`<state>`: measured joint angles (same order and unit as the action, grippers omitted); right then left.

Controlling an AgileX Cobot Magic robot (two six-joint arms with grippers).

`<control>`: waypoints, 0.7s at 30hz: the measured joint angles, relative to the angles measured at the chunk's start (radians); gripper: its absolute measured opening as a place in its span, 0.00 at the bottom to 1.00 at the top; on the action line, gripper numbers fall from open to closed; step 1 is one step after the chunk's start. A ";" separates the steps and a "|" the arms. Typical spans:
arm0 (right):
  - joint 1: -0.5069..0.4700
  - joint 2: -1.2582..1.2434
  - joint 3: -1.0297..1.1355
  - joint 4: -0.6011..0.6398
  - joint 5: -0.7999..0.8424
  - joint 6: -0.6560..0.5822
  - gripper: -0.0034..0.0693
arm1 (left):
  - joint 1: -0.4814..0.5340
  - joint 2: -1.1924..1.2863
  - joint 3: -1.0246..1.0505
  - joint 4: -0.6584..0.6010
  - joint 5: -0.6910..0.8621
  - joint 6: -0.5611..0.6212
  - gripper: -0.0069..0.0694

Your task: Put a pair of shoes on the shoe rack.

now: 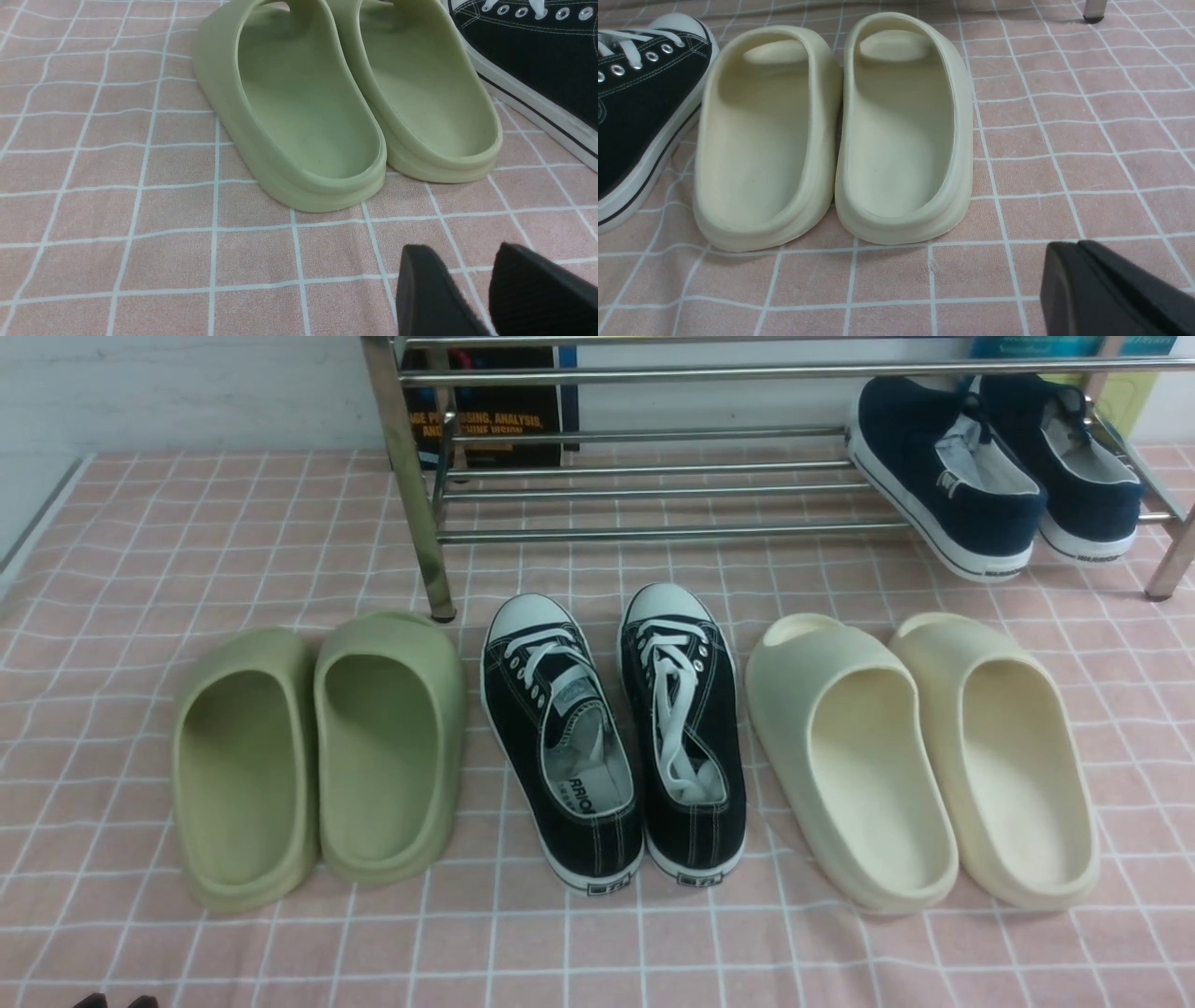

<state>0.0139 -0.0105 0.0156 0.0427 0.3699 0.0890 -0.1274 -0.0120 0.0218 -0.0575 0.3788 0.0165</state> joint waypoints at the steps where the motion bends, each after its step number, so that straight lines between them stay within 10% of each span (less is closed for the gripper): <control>1: 0.000 0.000 0.000 0.000 0.000 0.000 0.04 | 0.000 0.000 0.000 0.000 0.000 0.000 0.40; 21: 0.000 0.000 0.000 -0.026 -0.001 0.000 0.06 | 0.000 0.000 0.000 0.000 0.000 0.000 0.40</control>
<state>0.0139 -0.0105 0.0156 0.0167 0.3690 0.0890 -0.1274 -0.0120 0.0218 -0.0575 0.3788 0.0165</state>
